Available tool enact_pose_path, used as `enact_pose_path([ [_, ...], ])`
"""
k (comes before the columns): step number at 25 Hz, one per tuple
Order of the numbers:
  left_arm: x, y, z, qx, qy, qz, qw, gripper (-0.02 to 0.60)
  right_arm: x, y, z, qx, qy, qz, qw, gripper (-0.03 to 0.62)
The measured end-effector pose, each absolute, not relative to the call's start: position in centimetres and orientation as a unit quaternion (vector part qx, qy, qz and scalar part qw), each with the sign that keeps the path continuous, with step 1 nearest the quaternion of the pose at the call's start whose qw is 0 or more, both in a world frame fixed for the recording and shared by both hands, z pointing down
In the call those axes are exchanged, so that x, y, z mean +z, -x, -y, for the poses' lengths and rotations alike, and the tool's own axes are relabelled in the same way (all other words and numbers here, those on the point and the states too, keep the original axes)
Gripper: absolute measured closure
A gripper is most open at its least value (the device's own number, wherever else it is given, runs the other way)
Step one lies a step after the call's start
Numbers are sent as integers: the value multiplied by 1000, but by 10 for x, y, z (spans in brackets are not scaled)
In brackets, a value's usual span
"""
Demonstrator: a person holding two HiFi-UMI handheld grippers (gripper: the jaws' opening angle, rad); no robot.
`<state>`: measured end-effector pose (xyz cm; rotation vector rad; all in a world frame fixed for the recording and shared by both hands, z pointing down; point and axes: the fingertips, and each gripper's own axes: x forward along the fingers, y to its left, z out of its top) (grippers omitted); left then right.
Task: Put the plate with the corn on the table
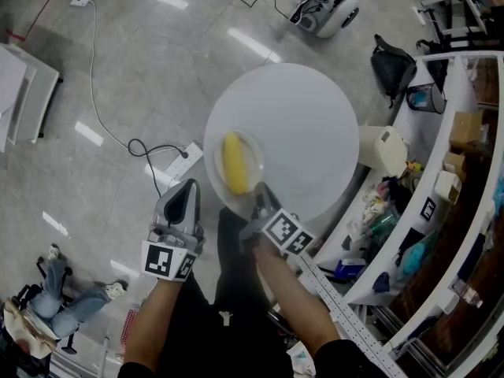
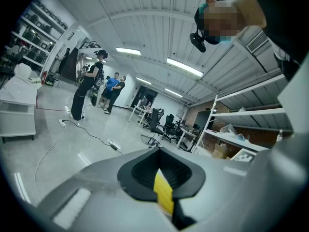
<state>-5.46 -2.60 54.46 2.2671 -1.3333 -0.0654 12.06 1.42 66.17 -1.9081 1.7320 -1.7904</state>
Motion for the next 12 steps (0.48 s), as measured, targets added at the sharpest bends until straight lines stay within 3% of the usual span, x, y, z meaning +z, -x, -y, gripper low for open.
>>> enact_pose_path([
  [12, 526, 53, 22, -27, -839, 484, 247, 580, 644, -105, -12, -561, 598, -573, -12, 585],
])
